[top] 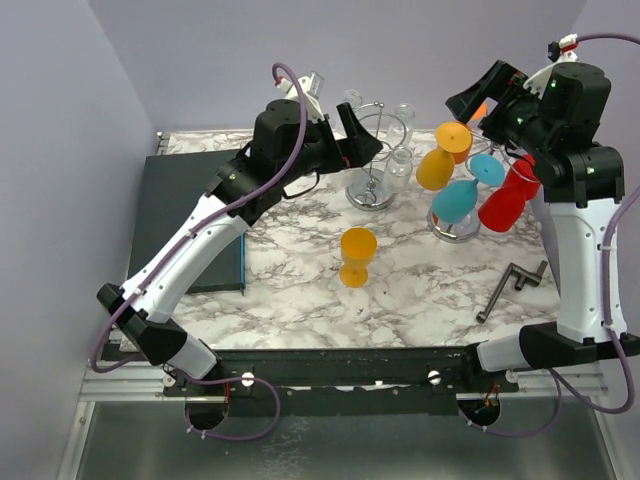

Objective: Take the wine glass off the wine glass rack
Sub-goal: Pick up the wine glass from the wine rack.

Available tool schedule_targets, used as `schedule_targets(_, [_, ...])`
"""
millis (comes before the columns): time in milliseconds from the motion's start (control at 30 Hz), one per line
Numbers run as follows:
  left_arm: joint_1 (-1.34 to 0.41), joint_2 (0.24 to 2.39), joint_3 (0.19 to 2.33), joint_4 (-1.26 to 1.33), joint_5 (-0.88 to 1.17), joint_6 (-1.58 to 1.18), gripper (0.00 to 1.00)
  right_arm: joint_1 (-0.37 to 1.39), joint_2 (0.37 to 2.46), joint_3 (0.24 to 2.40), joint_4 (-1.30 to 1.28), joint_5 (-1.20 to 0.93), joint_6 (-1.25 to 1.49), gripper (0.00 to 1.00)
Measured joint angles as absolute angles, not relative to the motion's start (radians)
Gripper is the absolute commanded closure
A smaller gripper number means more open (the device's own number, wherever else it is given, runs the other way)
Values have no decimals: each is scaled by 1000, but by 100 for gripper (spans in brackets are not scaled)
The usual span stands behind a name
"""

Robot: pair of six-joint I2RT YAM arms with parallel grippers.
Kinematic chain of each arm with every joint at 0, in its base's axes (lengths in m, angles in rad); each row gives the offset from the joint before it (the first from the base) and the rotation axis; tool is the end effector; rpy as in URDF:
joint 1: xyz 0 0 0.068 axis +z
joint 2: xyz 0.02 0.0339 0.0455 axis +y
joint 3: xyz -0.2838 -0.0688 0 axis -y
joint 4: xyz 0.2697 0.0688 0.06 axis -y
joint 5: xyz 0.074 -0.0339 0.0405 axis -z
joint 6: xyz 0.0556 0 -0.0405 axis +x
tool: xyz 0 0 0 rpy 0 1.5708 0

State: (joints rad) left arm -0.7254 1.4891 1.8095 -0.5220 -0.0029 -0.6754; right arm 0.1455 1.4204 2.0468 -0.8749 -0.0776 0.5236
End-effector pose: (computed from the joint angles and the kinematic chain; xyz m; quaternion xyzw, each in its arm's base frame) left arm 0.2701 -0.2393 0.5123 0.0184 0.7745 -0.4067 0.4842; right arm 0.2826 0.0458 0.5690 0.1248 0.7791 0.2304 0.5695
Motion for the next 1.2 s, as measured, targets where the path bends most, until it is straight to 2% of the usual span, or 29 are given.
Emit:
schedule_targets(267, [-725, 1604, 1787, -379, 150, -829, 2, 142, 1274, 1886, -896, -59, 557, 0])
schedule_targets(567, [-725, 1620, 1715, -313, 194, -879, 1, 142, 1029, 1675, -947, 23, 629, 0])
schedule_targets(933, [-726, 1604, 1653, -294, 197, -880, 1, 142, 1156, 1726, -988, 97, 641, 0])
schedule_targets(1200, [-726, 1560, 1622, -292, 197, -875, 1, 80, 1163, 1710, -1008, 98, 671, 7])
